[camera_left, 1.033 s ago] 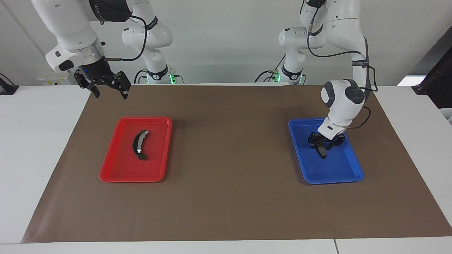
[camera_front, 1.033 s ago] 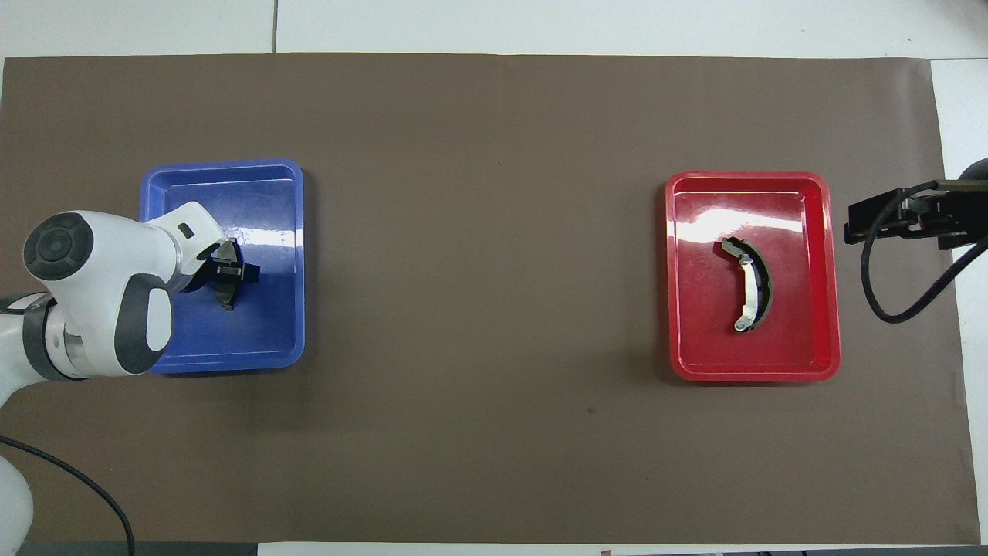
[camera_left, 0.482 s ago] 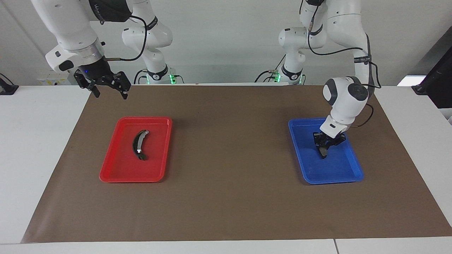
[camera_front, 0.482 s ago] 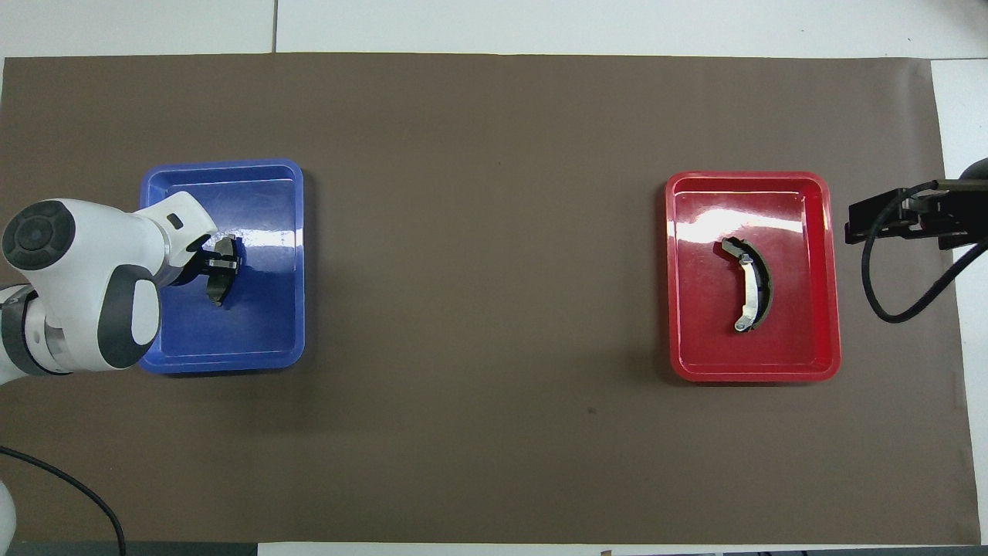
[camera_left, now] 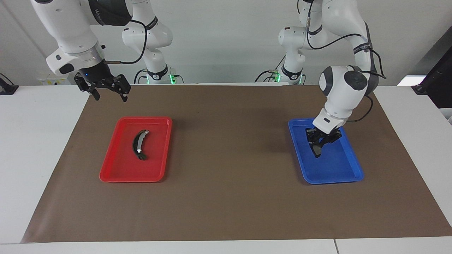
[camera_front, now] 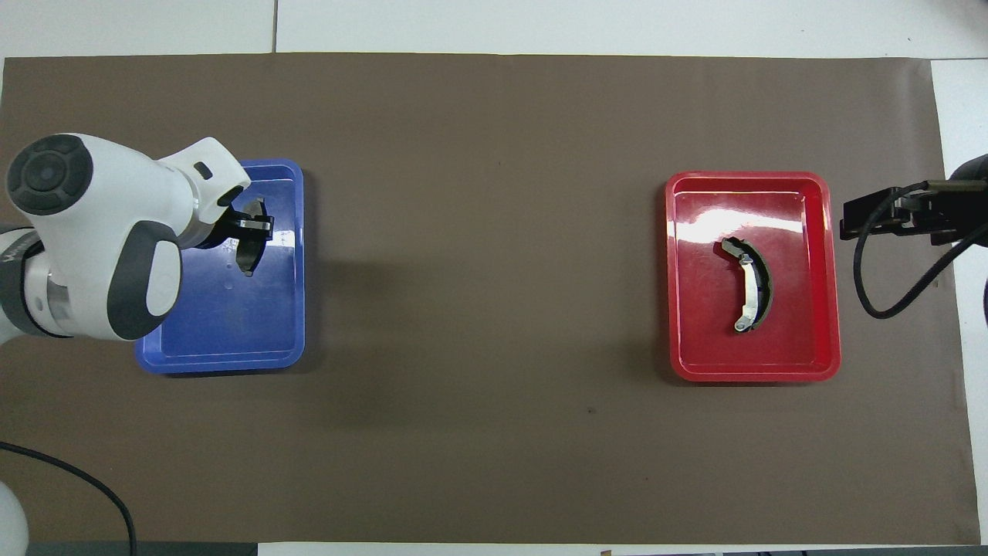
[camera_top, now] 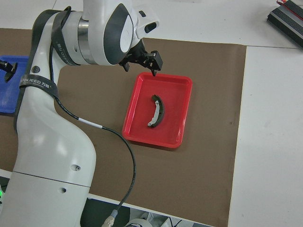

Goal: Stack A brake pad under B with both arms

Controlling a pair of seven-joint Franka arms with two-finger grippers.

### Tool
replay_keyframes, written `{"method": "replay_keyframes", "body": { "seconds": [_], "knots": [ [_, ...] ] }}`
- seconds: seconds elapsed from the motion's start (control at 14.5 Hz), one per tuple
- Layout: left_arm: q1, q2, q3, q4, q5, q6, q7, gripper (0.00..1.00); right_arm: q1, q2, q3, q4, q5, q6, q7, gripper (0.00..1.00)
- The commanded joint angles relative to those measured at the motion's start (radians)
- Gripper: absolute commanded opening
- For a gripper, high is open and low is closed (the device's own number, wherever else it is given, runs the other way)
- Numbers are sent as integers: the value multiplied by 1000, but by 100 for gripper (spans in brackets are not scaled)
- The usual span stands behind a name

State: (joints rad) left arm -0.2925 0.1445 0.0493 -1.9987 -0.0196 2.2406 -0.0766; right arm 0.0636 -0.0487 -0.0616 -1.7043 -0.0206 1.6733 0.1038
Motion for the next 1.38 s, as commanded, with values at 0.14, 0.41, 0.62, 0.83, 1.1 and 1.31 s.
{"method": "replay_keyframes", "body": {
  "seconds": [0.14,0.41,0.62,0.83,1.1,1.31],
  "knots": [
    [-170,85,14,60,13,94,-260,13,-24,-22,2,-257,46,233,-36,100],
    [-275,226,17,173,13,112,-413,15,-24,24,2,-453,53,521,-91,100],
    [-320,265,14,176,13,181,-430,16,-45,72,3,-537,57,669,-145,100],
    [-370,279,14,163,13,197,-431,26,-60,110,3,-561,57,713,-183,100],
    [-393,282,14,155,13,178,-456,71,-67,142,3,-597,57,758,-203,99],
    [-396,270,17,152,13,133,-456,88,-51,167,5,-597,90,786,-207,99]
  ]
}}
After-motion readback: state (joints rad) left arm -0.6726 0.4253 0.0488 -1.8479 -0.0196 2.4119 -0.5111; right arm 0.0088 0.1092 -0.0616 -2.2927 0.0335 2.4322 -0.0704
